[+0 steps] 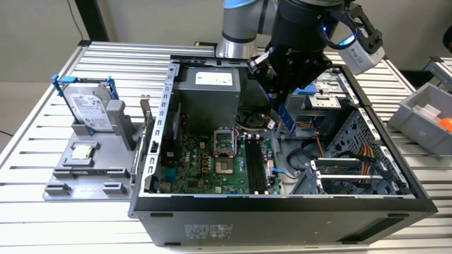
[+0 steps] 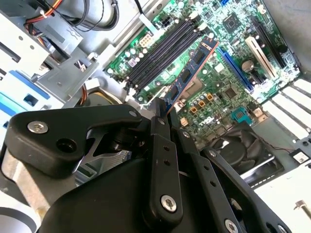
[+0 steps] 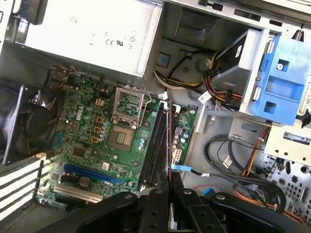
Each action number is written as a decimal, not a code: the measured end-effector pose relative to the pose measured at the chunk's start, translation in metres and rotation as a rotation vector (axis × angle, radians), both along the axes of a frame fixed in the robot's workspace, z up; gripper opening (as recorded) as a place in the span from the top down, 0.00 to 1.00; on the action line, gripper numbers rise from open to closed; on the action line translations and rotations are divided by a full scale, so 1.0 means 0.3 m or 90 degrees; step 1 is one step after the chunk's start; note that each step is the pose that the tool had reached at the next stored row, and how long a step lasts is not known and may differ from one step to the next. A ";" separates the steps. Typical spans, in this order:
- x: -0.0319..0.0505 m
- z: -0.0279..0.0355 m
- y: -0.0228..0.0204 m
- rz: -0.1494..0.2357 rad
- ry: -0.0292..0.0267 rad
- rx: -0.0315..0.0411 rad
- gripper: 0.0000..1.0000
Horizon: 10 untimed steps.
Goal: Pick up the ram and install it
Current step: 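Insert the ram into the slot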
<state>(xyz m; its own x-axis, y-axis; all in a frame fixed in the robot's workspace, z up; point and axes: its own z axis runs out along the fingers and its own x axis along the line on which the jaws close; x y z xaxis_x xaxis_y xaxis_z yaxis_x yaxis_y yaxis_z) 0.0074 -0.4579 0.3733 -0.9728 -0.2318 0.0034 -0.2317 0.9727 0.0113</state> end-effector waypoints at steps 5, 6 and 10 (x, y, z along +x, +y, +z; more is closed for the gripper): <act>0.000 -0.001 0.000 -0.005 0.0000 0.0000 1.00; 0.000 -0.002 0.000 -0.006 0.0000 0.0000 1.00; 0.000 -0.003 0.000 -0.008 0.0000 0.0000 1.00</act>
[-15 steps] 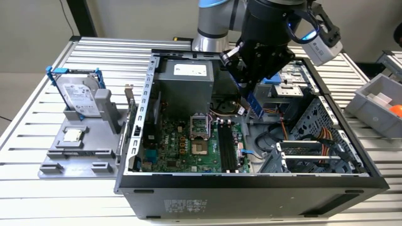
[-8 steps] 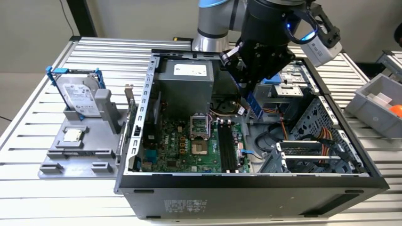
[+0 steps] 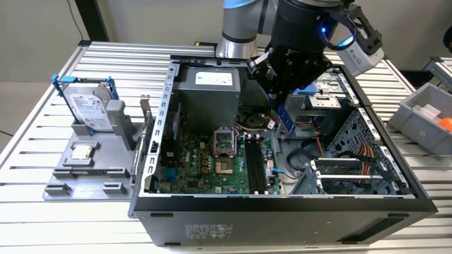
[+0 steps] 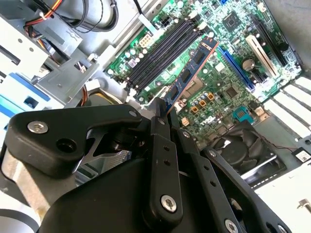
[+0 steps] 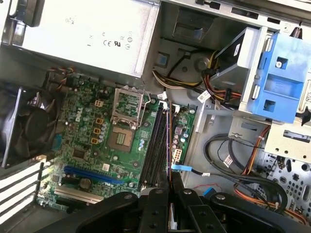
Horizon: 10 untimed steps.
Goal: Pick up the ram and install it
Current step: 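Insert the ram into the slot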
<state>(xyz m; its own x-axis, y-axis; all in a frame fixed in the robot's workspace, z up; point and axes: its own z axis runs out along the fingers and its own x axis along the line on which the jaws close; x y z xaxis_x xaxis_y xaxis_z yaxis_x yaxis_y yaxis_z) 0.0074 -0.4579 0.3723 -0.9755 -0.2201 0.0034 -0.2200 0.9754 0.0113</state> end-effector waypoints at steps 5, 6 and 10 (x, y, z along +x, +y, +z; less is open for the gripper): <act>0.000 -0.003 0.000 -0.003 0.0000 0.0000 1.00; 0.000 -0.003 0.000 -0.005 0.0000 0.0000 1.00; 0.000 -0.006 0.000 -0.013 0.0000 0.0000 1.00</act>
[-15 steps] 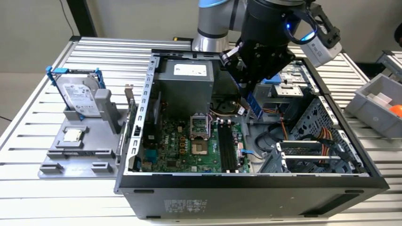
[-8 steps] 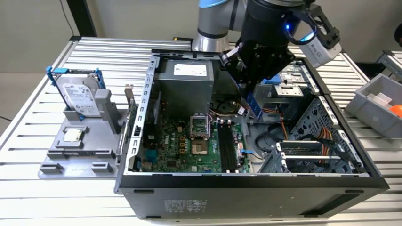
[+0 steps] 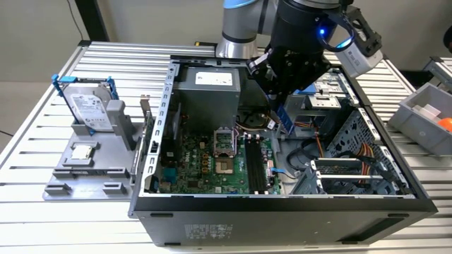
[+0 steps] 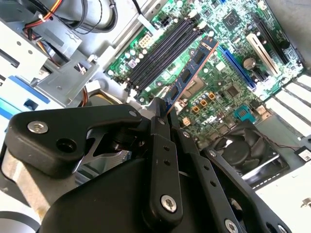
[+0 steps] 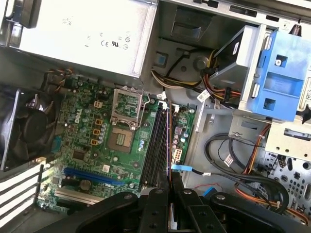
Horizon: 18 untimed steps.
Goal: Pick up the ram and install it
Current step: 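Insert the ram into the slot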
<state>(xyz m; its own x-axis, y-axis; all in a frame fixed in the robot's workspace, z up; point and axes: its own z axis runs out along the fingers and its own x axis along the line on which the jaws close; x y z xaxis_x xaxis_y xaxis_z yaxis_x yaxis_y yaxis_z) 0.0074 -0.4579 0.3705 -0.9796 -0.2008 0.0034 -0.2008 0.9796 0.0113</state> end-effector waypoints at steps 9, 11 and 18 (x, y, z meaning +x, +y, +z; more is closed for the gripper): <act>0.000 -0.004 0.000 -0.004 0.0000 0.0000 1.00; 0.000 -0.007 0.000 -0.004 0.0000 -0.0003 1.00; 0.000 -0.016 0.000 -0.004 0.0000 -0.0017 1.00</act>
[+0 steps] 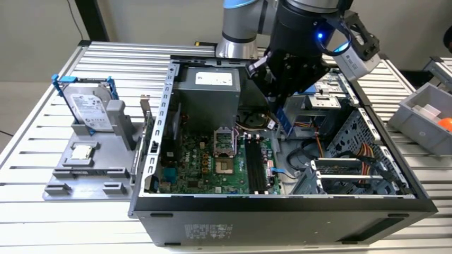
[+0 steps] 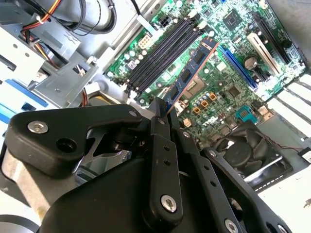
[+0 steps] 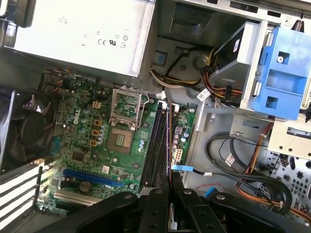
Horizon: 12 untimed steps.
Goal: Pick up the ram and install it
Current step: 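Insert the ram into the slot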
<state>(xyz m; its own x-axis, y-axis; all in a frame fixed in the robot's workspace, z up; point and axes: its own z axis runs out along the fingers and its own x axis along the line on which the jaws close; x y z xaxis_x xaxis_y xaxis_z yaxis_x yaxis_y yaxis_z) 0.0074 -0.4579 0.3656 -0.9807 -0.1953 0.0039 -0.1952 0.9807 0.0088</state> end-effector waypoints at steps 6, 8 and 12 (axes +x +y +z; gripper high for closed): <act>0.000 -0.008 0.000 0.000 0.0000 -0.0017 1.00; 0.000 -0.011 0.000 0.000 0.0000 -0.0021 1.00; 0.000 -0.017 0.000 0.000 0.0000 -0.0034 1.00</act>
